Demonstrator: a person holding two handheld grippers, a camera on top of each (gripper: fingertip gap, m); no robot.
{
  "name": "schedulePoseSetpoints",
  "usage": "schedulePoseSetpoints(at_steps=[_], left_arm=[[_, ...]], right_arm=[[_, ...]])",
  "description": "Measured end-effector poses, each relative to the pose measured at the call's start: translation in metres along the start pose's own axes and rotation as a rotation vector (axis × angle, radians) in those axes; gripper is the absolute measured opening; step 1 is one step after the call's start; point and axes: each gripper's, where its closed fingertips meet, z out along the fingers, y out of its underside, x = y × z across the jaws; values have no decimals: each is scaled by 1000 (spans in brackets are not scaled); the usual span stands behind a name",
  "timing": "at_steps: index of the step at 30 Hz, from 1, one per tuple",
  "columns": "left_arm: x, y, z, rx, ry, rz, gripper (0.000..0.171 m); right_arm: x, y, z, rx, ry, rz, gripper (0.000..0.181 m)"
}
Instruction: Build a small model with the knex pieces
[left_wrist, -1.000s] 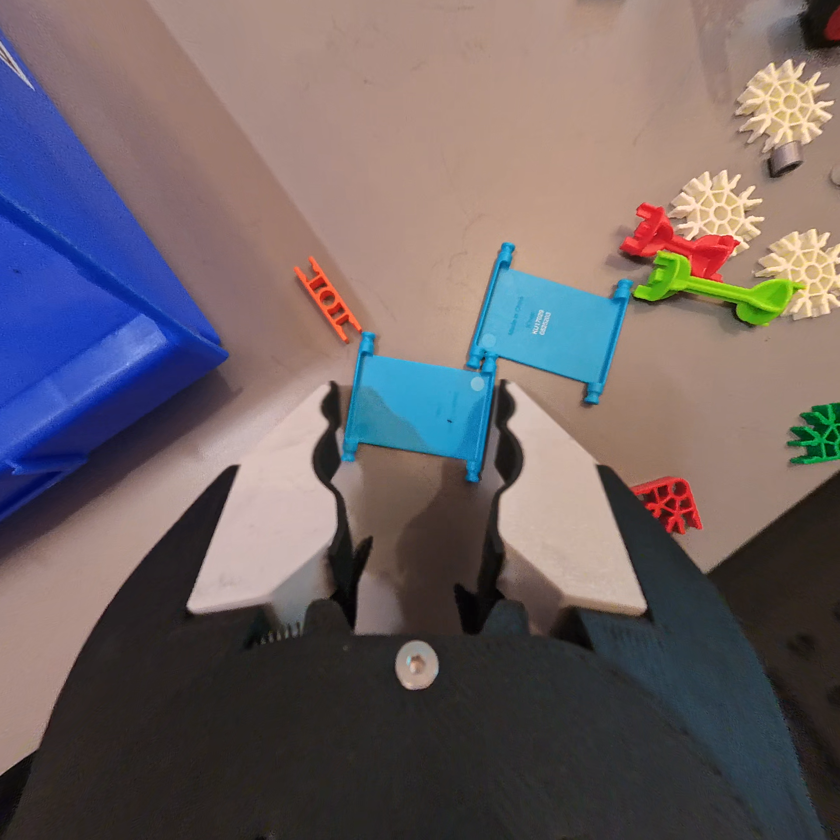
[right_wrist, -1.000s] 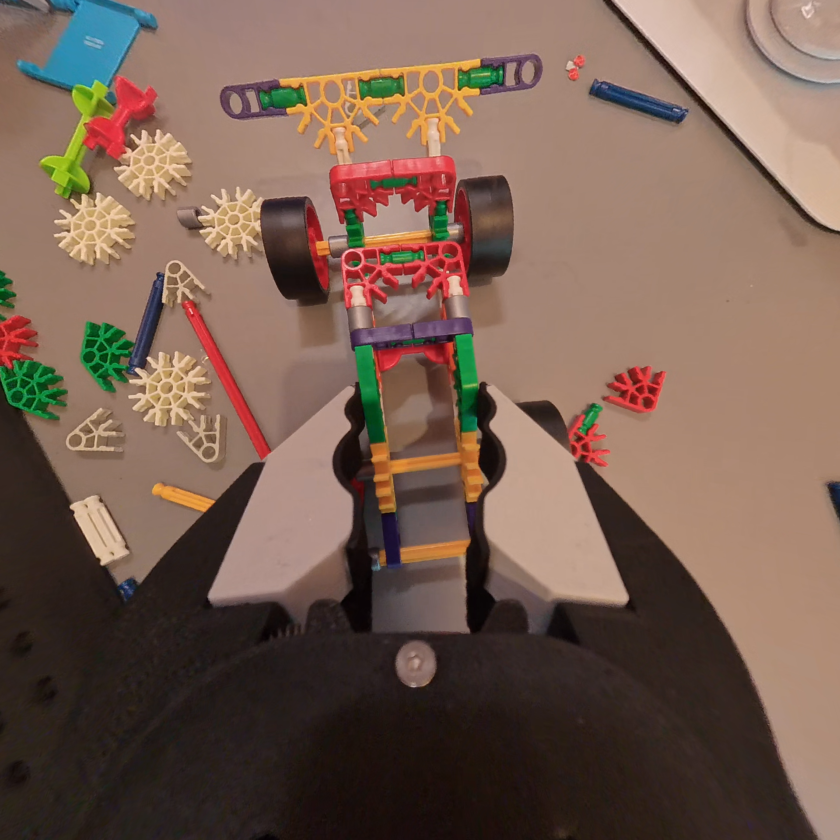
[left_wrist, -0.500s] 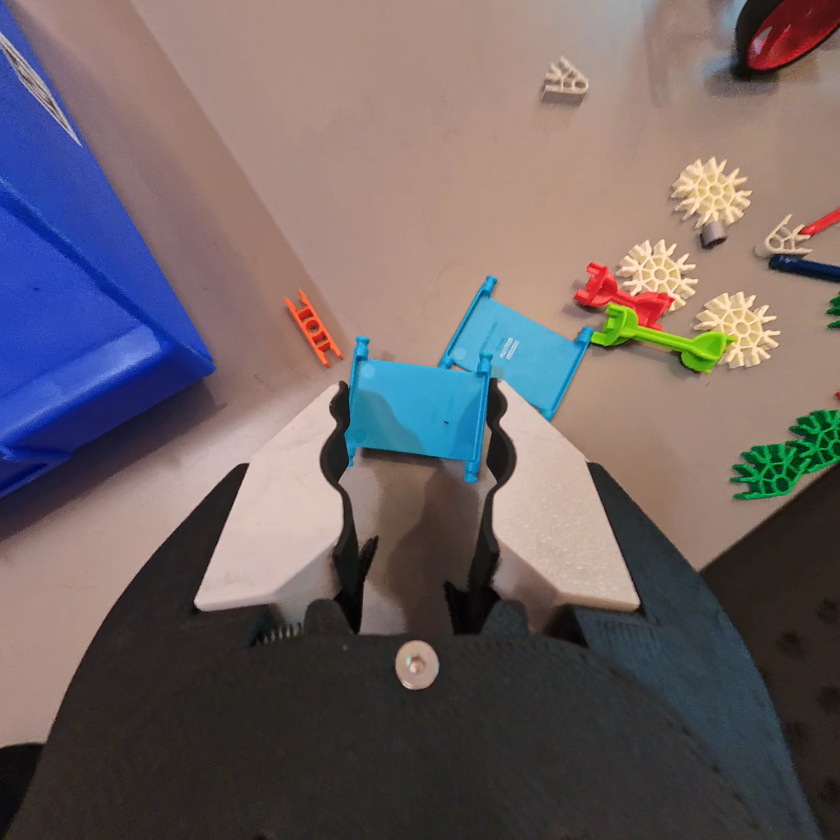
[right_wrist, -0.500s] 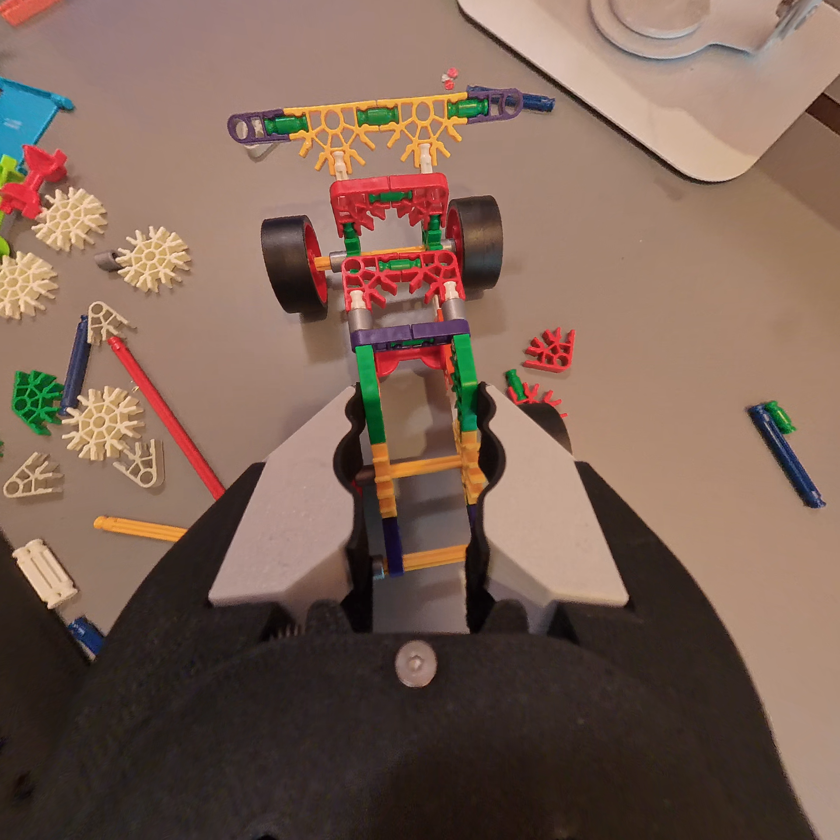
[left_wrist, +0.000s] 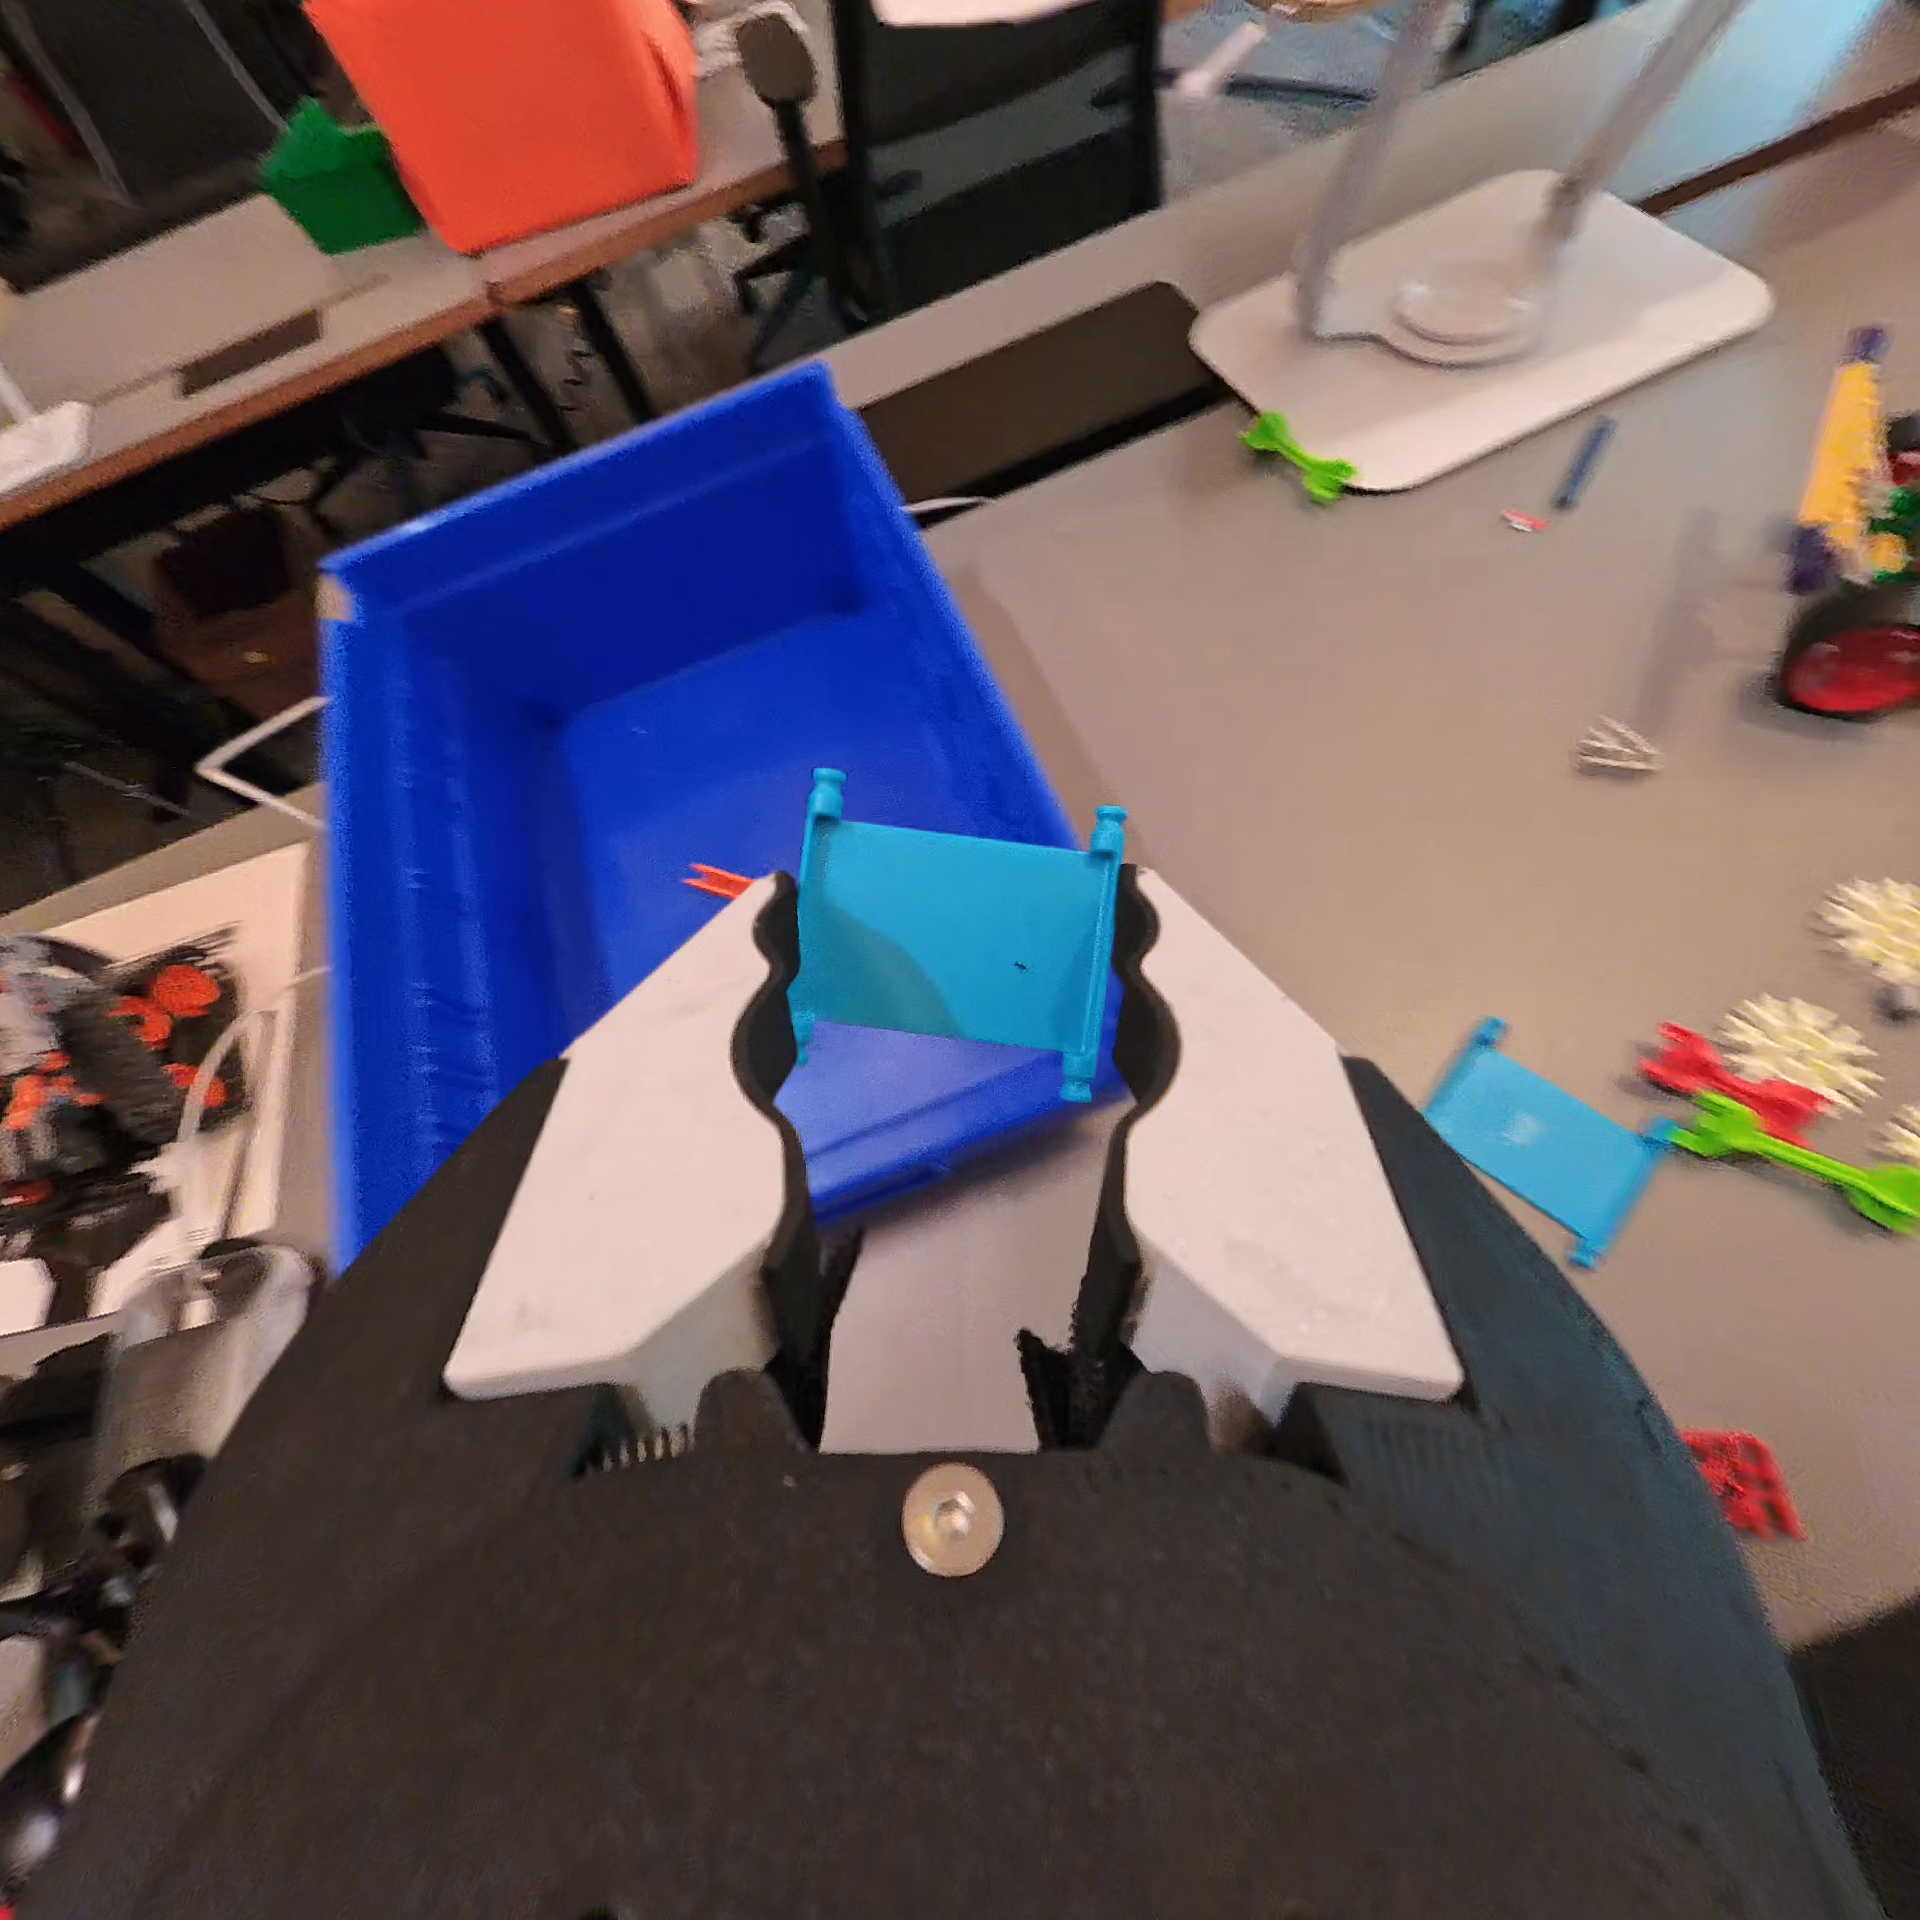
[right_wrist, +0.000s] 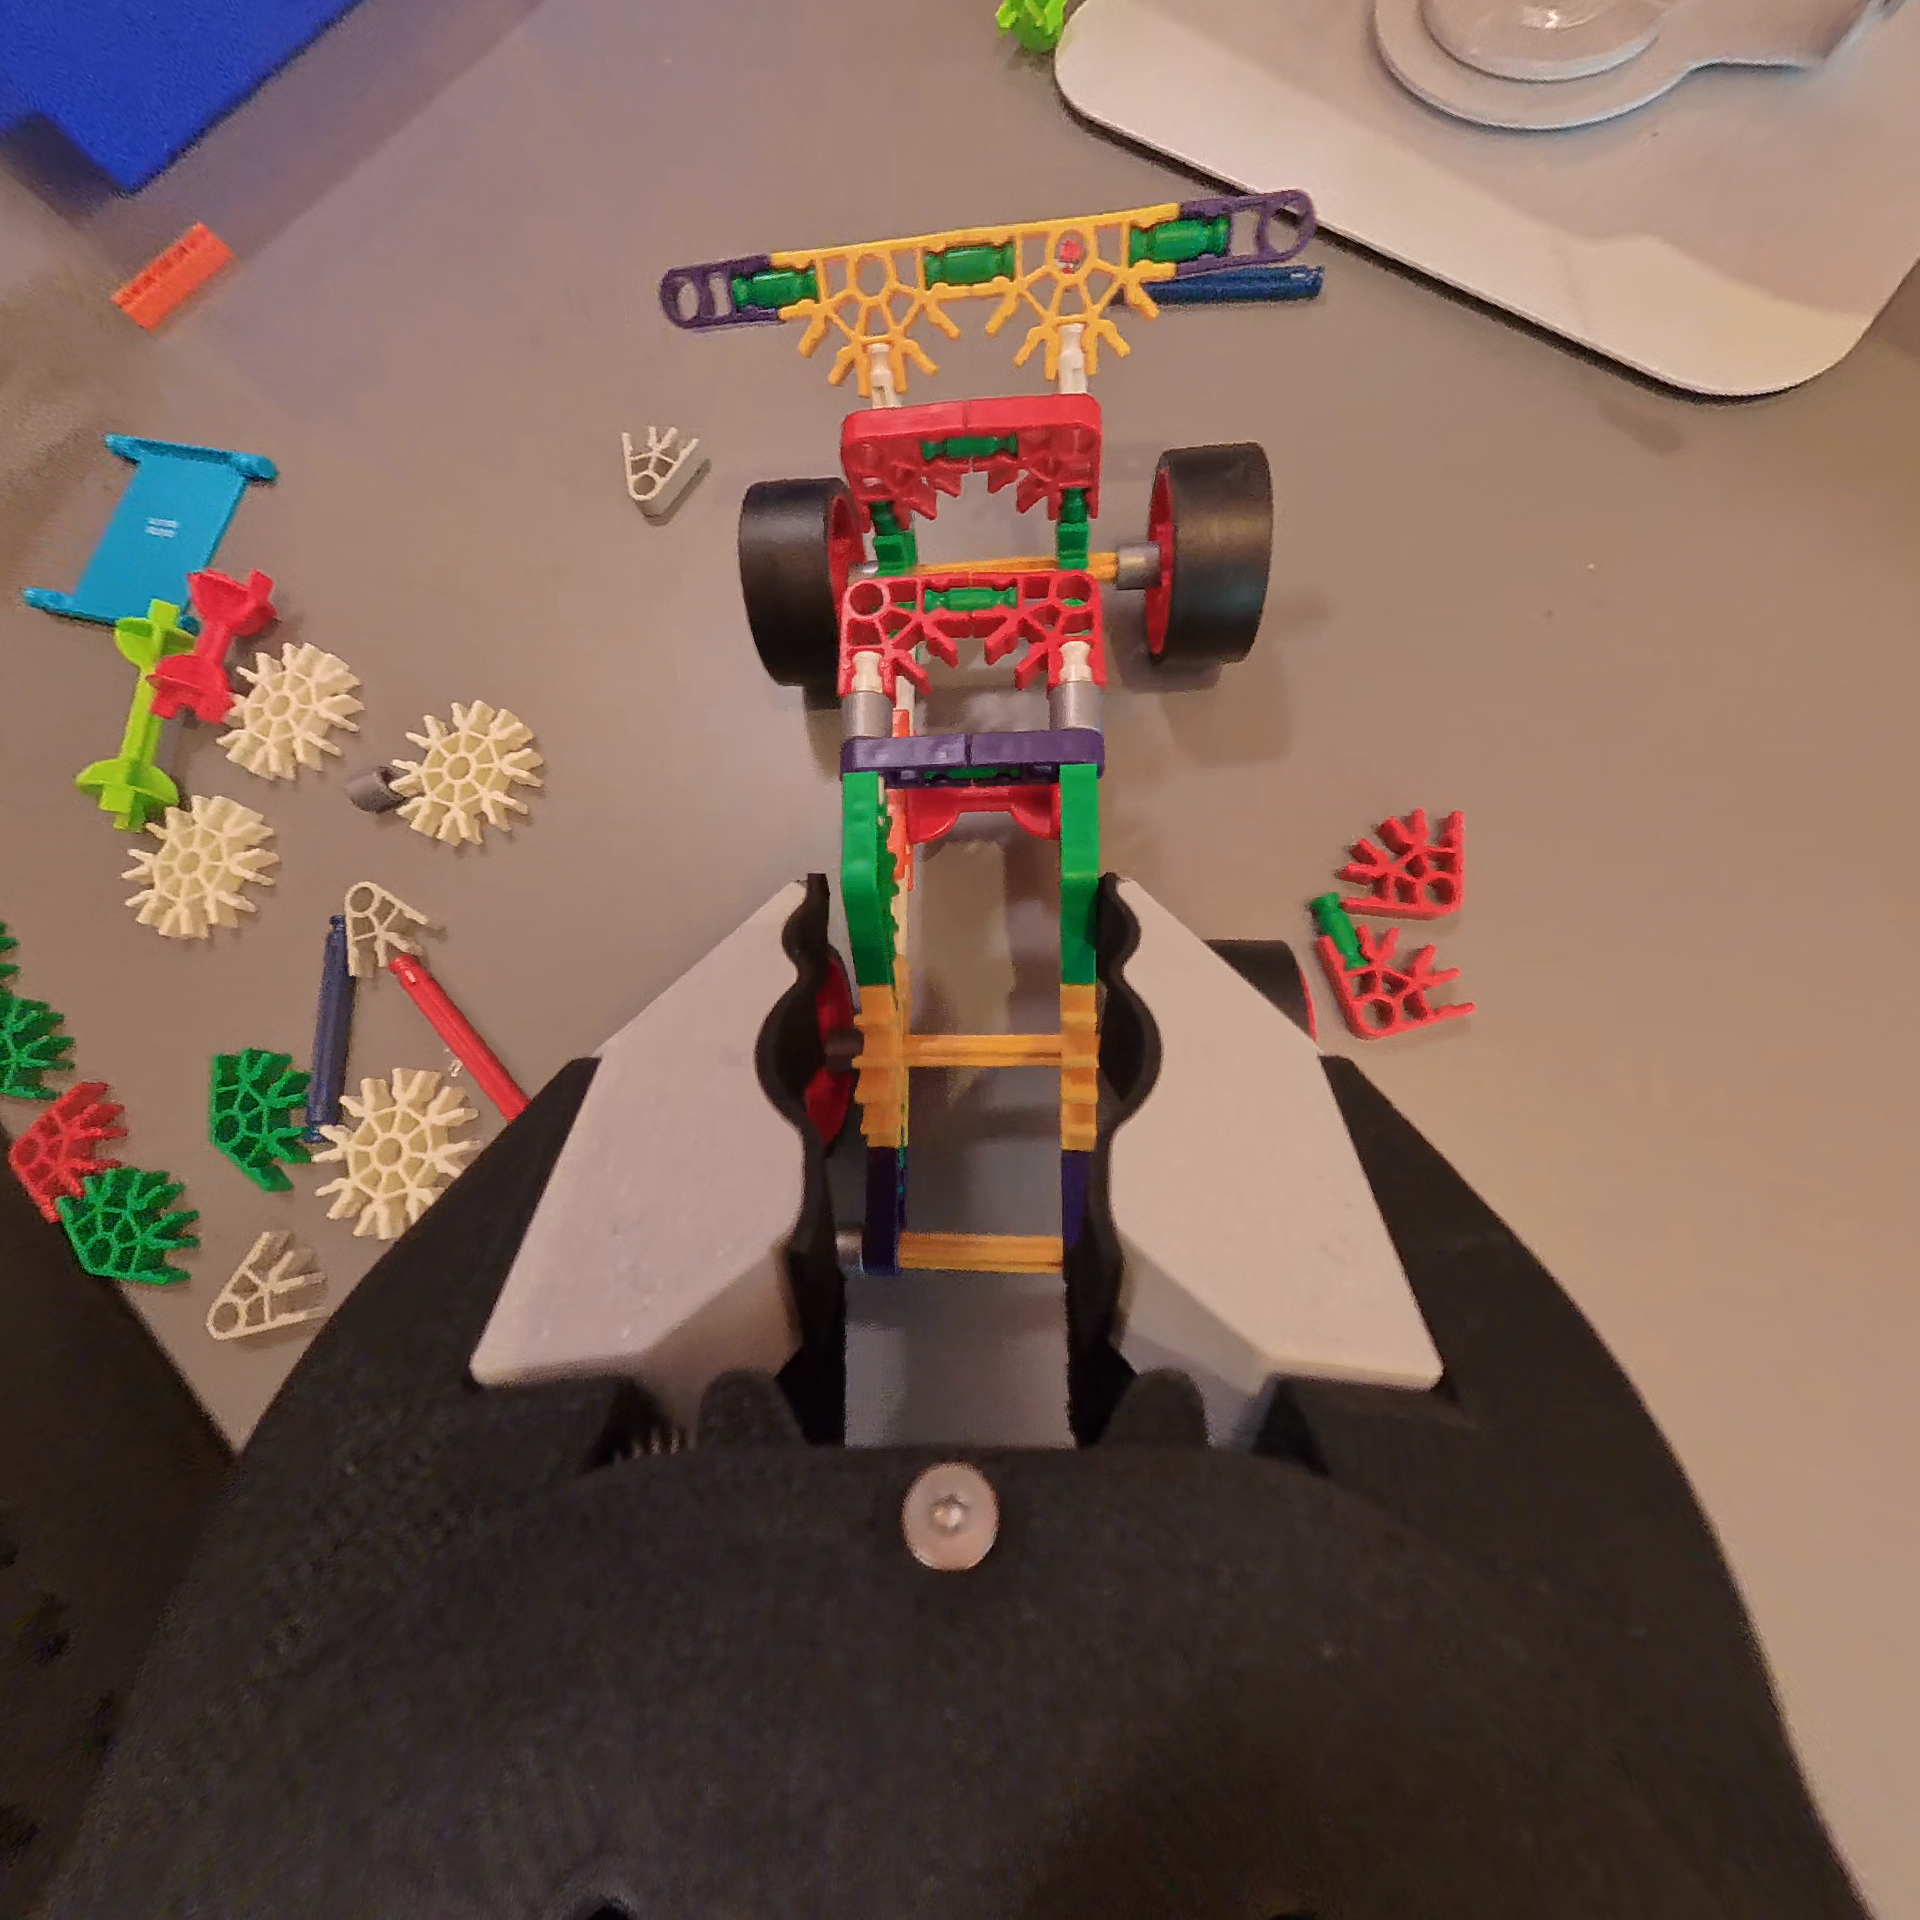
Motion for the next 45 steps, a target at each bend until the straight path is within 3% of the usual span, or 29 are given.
schedulePoseSetpoints(at_steps=[7,17,21,24,27,31,34,38,45], left_arm=[[-62,10,42,-35,-34,-134,58],[-63,58,99,-221,44,-242,61],[-65,53,97,-196,13,-267,88],[-61,31,75,-136,-30,-224,95],[-37,2,47,-57,-31,-97,87],[32,-15,23,-13,107,1,79],[83,10,23,-85,213,74,78],[135,54,29,-184,375,33,82],[170,109,45,-326,454,77,75]], right_arm=[[-10,-1,0,8,-27,-6,59],[-11,1,-7,22,-47,-1,59],[-12,2,-10,25,-49,-2,59],[-12,2,-14,35,-56,0,60],[-13,1,-18,53,-60,-11,61],[-14,-3,-25,89,-62,-18,62],[-15,-4,-29,107,-64,-17,61],[-14,-6,-36,139,-65,-22,60],[-13,-1,-43,154,-65,-21,61]])
